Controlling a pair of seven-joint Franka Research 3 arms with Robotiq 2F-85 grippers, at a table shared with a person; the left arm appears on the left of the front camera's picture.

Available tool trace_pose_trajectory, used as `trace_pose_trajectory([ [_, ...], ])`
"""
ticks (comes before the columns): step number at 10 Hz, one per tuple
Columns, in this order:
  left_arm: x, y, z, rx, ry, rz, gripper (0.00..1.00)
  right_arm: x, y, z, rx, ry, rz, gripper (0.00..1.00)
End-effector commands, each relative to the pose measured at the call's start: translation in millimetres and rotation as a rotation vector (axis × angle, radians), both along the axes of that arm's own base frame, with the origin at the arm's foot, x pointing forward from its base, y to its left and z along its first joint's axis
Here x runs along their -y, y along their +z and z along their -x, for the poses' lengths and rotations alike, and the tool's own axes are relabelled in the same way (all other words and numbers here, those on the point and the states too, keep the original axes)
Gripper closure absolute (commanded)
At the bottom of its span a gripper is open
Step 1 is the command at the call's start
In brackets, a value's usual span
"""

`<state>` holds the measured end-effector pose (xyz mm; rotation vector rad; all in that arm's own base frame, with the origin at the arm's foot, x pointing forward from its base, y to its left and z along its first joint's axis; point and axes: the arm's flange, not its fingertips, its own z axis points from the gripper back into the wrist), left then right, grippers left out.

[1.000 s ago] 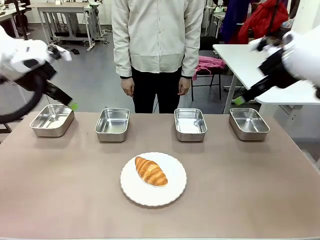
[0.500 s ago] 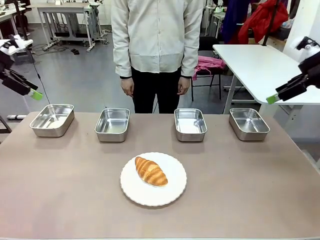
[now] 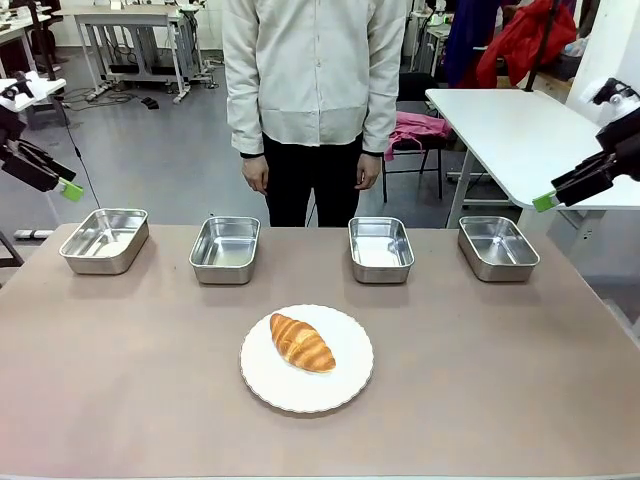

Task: Place the bread in the container.
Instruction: Place the Butter Roll into the Airtight Container indicated by the human.

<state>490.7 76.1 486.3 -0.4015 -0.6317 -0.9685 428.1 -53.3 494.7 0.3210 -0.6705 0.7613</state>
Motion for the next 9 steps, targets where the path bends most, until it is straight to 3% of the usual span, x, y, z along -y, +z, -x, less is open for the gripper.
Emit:
trace_pose_trajectory([
  [1, 0, 3, 6, -0.008, 0.011, 0.006, 0.0, 1, 3, -1, 0.005, 0.009, -0.016, 0.0],
  [2, 0, 0, 0, 0.0, 0.0, 0.0, 0.0, 0, 0, 0, 0.0, 0.0, 0.0, 0.0],
  [5, -48, 26, -1, -0.004, 0.056, 0.203, 0.0, 38, 24, 7, 0.092, -0.022, -0.129, 0.0],
  [9, -72, 41, 5, 0.044, 0.134, 0.299, 0.0, 59, 36, 4, 0.136, -0.056, -0.21, 0.0],
])
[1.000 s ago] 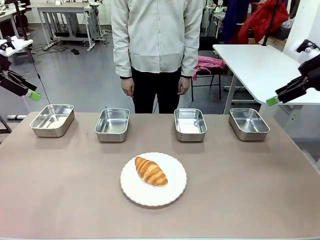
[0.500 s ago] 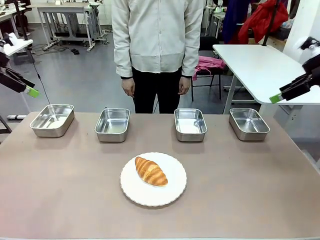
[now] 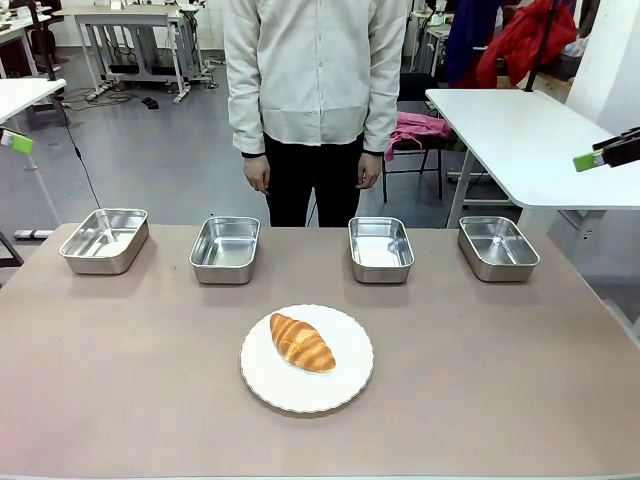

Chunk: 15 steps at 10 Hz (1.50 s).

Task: Place the bread in the container.
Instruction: Place the Butter Roll into the Airtight Container indicated by the human.

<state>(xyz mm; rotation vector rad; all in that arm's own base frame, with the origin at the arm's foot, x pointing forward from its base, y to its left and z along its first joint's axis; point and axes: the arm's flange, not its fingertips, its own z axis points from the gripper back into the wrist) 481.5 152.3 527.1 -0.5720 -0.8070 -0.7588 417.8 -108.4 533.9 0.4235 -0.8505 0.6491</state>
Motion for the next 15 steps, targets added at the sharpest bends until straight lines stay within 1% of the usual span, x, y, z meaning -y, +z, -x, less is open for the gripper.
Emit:
trace_pose_trajectory([
  [1, 4, 2, -4, 0.026, 0.001, 0.037, 0.0, 4, 0, -6, 0.039, 0.015, -0.03, 0.0],
  [4, 6, 4, -2, 0.005, 0.041, 0.067, 0.0, 8, 5, -8, 0.041, 0.006, -0.064, 0.0],
  [5, 7, 3, -2, -0.017, 0.046, 0.066, 0.0, 8, 4, -8, 0.036, 0.005, -0.063, 0.0],
  [7, 12, 1, -3, -0.031, 0.058, 0.046, 0.0, 8, 1, -11, 0.026, -0.001, -0.065, 0.0],
  [8, 15, 2, -4, -0.022, 0.067, 0.035, 0.0, 7, 0, -12, 0.026, 0.003, -0.066, 0.0],
  [9, 8, 1, -4, -0.023, 0.035, 0.052, 0.0, 9, 0, -15, -0.007, 0.004, -0.07, 0.0],
  [10, 8, 1, -4, -0.023, 0.035, 0.052, 0.0, 5, 0, -7, -0.005, -0.018, -0.057, 0.0],
  [15, 8, 1, -4, -0.023, 0.035, 0.052, 0.0, 5, 0, -7, -0.005, -0.018, -0.057, 0.0],
])
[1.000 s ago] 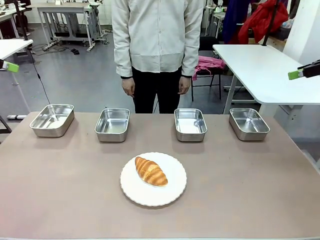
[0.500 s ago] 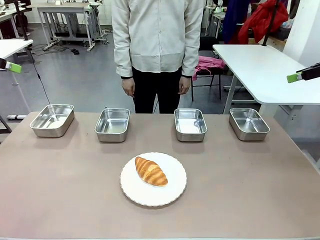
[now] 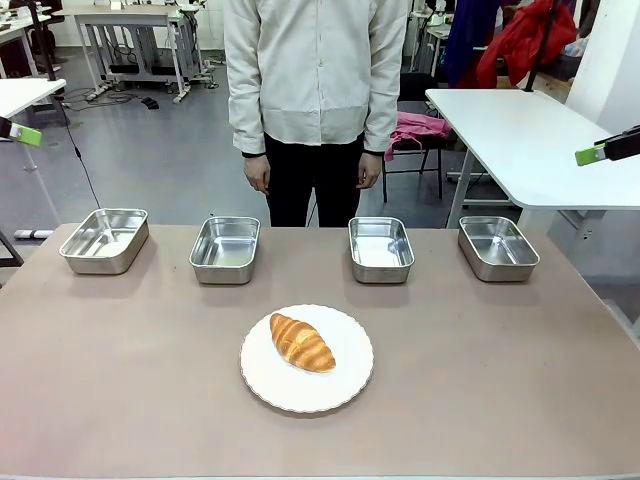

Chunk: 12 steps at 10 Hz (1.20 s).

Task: Place the bread in the container.
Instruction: Place the Butter Roll into the Airtight Container indicated by the human.

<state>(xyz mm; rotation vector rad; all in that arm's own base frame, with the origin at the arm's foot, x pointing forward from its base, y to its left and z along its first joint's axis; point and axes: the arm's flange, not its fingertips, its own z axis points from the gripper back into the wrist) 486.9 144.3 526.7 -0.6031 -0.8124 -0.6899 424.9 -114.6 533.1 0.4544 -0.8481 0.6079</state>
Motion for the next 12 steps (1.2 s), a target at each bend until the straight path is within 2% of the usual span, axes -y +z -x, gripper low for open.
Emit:
trace_pose_trajectory([
  [1, -0.4, 0.9, 1.6, 0.004, -0.011, 0.004, 0.0, -1.1, 0.8, 0.3, 0.016, 0.003, -0.019, 0.0],
  [12, -0.4, 0.9, 1.6, 0.004, -0.011, 0.004, 0.0, -1.1, 0.8, 0.3, 0.016, 0.003, -0.019, 0.0],
])
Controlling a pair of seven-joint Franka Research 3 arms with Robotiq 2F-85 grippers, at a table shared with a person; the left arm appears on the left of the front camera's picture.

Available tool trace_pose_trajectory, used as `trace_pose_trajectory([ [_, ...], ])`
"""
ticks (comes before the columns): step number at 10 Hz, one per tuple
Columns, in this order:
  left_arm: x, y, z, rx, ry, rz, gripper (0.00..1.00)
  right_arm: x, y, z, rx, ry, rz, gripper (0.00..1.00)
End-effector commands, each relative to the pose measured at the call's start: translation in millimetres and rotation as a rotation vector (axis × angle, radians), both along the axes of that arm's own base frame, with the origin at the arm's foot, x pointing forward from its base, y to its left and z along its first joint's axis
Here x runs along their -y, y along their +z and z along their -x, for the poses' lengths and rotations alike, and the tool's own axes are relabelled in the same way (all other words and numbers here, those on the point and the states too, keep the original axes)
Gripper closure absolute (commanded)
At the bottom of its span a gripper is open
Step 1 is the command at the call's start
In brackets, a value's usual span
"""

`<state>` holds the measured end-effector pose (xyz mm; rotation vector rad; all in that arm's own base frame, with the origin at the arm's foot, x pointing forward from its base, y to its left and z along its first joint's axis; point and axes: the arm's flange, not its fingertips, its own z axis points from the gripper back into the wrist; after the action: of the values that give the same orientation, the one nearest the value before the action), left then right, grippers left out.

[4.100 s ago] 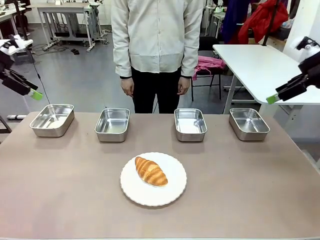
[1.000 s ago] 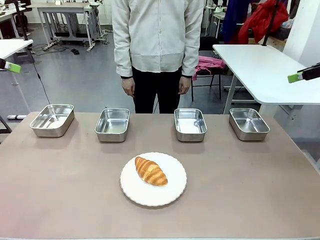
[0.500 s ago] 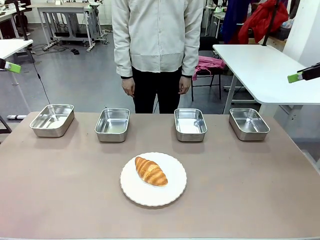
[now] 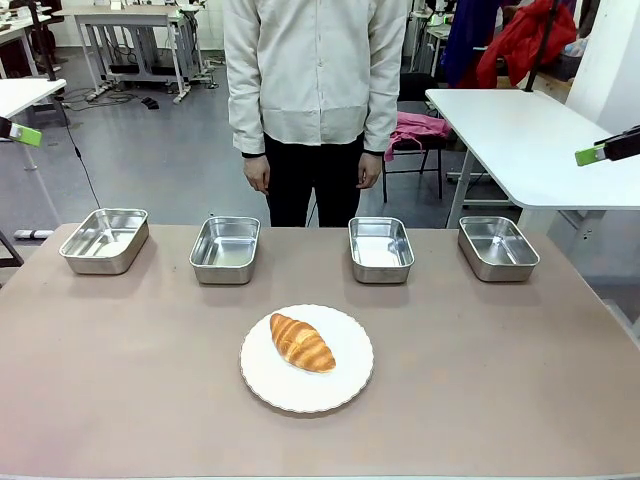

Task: Place the bread in the container.
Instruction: Place the Butter Roll into the Airtight Container indicated by the human.

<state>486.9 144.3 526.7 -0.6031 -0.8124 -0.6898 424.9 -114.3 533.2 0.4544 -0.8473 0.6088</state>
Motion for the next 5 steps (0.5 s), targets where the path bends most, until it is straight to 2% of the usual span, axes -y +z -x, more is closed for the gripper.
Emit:
trace_pose_trajectory([
  [1, -0.3, 0.9, 1.5, 0.004, -0.011, 0.004, 0.0, -0.8, 0.7, 0.2, 0.017, 0.003, -0.019, 0.0],
  [5, -0.3, 0.9, 1.5, 0.004, -0.011, 0.004, 0.0, -0.8, 0.7, 0.2, 0.017, 0.003, -0.019, 0.0],
])
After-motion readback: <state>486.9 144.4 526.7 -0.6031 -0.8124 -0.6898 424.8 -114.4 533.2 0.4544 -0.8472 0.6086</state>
